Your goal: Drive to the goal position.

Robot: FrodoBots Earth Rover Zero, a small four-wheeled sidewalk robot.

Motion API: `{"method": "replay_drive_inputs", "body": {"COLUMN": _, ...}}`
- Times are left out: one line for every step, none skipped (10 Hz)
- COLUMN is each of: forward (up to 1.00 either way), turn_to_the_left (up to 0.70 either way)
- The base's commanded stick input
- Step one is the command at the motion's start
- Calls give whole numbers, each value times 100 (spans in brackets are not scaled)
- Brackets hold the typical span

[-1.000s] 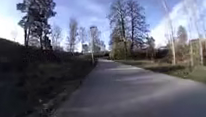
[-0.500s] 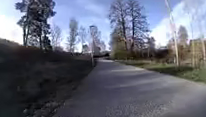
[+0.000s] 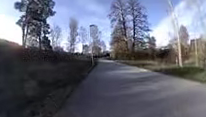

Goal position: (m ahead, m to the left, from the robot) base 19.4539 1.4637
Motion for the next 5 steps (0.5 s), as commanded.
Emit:
{"method": "replay_drive_inputs", "body": {"forward": 100, "turn_to_the_left": 0}}
{"method": "replay_drive_inputs", "body": {"forward": 100, "turn_to_the_left": 0}}
{"method": "replay_drive_inputs", "body": {"forward": 100, "turn_to_the_left": 0}}
{"method": "replay_drive_inputs", "body": {"forward": 100, "turn_to_the_left": 0}}
{"method": "replay_drive_inputs", "body": {"forward": 100, "turn_to_the_left": 0}}
